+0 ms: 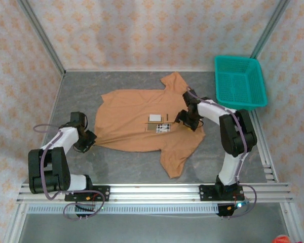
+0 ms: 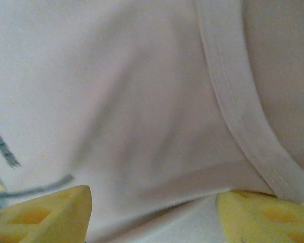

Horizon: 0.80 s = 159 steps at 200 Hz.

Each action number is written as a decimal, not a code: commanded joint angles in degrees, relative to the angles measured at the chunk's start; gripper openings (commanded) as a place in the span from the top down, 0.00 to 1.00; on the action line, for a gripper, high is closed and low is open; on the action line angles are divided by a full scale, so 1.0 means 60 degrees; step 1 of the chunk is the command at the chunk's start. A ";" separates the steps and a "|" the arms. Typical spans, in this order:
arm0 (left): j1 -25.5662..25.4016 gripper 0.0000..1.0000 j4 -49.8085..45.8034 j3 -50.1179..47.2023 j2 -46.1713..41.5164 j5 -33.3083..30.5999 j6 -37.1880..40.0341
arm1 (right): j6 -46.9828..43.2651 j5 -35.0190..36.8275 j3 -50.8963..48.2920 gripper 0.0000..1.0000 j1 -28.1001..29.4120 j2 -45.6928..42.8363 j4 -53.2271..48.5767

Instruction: Fold the inside-out t-shirt

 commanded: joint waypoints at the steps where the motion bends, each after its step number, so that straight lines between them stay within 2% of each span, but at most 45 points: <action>1: 0.0059 1.00 0.0435 0.0572 0.0492 -0.0569 -0.0080 | 0.0004 0.0036 0.0583 0.33 -0.0312 0.1546 0.0340; 30: 0.0065 1.00 0.1028 0.1332 0.1705 -0.0497 -0.0195 | -0.0120 0.0132 0.3054 0.33 -0.0638 0.3359 -0.0220; 47: 0.0060 1.00 0.1343 0.2069 0.2702 -0.0489 -0.0210 | -0.0221 0.0101 0.5104 0.33 -0.0713 0.4517 -0.0845; 71: 0.0064 1.00 0.0968 0.3649 0.4099 -0.1004 0.0082 | -0.0467 0.0048 0.8033 0.33 -0.0740 0.5956 -0.1961; 88: 0.0071 1.00 0.0438 0.4577 0.4681 -0.0934 0.0205 | -0.0798 -0.0043 1.0024 0.34 -0.0725 0.6417 -0.3310; 99: 0.0032 1.00 0.0352 0.4637 0.4565 -0.0822 0.0187 | -0.1001 -0.0157 1.0431 0.33 -0.0714 0.6099 -0.3862; 120: -0.0052 1.00 0.0467 0.4085 0.3645 -0.0840 0.0165 | -0.1310 0.0108 0.9138 0.33 -0.0657 0.4397 -0.3981; 159: -0.0107 1.00 0.0133 0.3139 0.1908 -0.0921 0.0256 | -0.0886 0.0215 0.3094 0.32 -0.0558 0.0096 -0.1659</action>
